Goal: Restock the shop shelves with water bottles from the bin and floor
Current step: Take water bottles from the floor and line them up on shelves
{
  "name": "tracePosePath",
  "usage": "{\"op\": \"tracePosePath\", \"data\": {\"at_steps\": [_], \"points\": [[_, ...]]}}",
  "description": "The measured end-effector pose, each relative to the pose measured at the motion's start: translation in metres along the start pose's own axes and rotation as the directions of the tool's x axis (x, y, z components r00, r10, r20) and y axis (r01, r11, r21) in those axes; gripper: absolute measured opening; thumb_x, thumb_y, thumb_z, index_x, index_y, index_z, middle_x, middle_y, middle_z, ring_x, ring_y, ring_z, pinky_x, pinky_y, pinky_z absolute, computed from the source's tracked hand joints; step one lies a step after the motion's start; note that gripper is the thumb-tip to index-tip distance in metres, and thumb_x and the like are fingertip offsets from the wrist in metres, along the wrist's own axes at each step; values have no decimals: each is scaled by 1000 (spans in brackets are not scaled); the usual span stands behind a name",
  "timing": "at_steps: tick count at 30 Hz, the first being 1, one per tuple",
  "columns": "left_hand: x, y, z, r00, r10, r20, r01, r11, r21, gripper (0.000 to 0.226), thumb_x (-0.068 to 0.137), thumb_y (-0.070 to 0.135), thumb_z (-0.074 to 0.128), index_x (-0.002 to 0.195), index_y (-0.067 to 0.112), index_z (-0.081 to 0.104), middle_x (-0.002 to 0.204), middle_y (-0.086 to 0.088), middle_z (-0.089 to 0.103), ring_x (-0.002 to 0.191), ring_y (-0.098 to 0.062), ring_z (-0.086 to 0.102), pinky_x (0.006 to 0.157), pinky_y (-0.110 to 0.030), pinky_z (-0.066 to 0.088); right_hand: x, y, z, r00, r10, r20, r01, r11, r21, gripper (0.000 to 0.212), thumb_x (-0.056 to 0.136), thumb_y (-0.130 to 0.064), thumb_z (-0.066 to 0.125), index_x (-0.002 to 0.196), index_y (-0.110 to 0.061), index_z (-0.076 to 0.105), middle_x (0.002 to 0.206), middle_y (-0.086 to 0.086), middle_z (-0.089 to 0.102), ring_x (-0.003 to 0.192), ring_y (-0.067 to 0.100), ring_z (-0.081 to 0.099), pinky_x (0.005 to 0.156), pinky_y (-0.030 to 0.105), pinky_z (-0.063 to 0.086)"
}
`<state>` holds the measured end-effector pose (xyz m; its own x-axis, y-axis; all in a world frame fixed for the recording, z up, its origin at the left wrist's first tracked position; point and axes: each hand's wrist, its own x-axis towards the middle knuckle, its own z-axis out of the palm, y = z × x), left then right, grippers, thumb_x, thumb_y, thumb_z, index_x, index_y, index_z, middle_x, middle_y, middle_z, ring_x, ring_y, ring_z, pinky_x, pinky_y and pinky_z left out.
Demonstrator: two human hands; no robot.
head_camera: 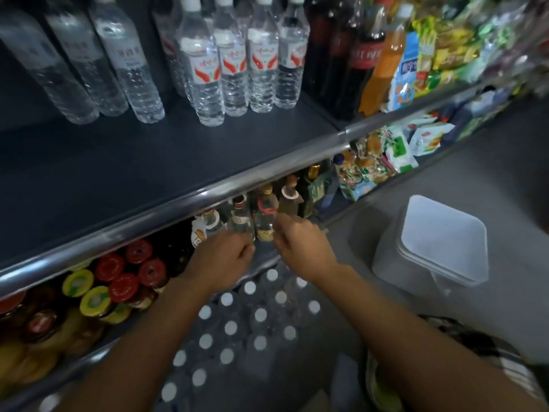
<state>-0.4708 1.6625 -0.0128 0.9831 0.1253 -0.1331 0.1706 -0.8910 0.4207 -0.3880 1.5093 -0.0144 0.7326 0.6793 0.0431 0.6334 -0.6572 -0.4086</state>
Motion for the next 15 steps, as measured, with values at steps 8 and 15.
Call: {"op": "tracePosePath", "data": {"at_steps": [8,15], "points": [[-5,6,131,973,-46,225,66,995,-78,29,96,29,45,68,19,44,78,-5,61,79,-24,61,62,-34,41,-82,81,94,926,285,248,-290,957,-16,17,94,-19,43,105,-9,51,110,13,59,99,37,58,75,40,45],[-17,27,220,913,-97,395,129,990,-56,26,97,30,44,84,14,60,94,-8,68,91,-26,64,74,-34,47,-144,120,156,785,456,420,-484,874,-43,18,95,-20,41,105,-12,53,113,12,60,101,35,59,79,36,45]]}}
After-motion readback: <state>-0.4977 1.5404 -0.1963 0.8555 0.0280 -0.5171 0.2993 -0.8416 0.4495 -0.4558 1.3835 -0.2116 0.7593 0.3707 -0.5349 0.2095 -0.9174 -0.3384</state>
